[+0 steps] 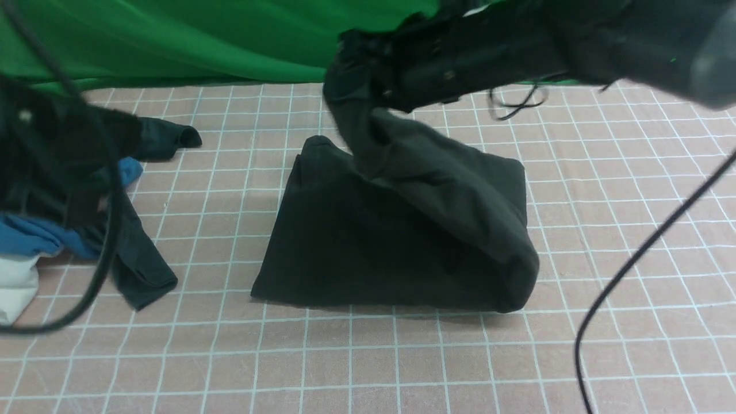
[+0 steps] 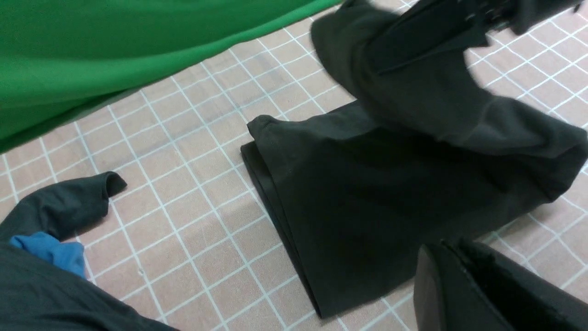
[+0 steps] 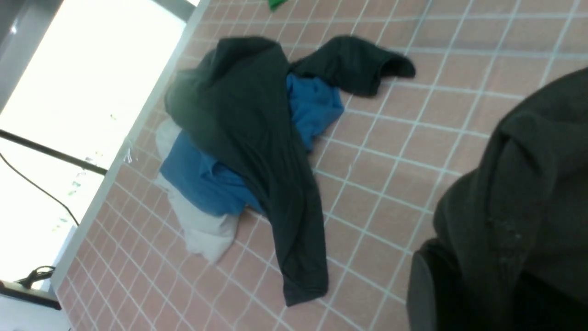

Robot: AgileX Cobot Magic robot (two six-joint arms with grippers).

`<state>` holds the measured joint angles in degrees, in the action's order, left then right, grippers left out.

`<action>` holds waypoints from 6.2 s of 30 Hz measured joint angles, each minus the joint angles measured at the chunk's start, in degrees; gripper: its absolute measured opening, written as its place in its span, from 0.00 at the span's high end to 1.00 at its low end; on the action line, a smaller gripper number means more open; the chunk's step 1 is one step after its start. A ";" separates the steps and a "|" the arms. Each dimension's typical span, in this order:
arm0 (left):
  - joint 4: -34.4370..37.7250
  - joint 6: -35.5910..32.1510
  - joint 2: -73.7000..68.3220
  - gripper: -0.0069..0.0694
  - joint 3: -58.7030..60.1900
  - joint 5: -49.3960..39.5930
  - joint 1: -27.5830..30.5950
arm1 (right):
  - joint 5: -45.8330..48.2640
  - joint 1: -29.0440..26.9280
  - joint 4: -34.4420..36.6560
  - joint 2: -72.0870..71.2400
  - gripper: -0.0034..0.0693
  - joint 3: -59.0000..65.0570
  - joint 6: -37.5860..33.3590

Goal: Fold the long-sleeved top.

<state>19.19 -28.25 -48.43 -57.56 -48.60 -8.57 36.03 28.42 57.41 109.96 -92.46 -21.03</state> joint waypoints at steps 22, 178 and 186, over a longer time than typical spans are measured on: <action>-0.72 0.17 0.44 0.89 3.74 1.80 0.00 | 4.74 -0.69 -10.57 0.34 0.35 -5.06 2.67; -2.15 1.67 24.70 0.89 22.44 17.12 0.04 | 1.19 -12.95 -48.82 -20.07 0.81 25.46 13.67; -2.20 1.45 42.00 0.89 35.63 23.95 0.04 | 7.24 -8.05 -48.76 -49.75 0.91 38.65 19.87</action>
<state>16.99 -26.80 -6.43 -21.93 -24.65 -8.53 43.27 20.38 8.65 60.22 -53.81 -1.16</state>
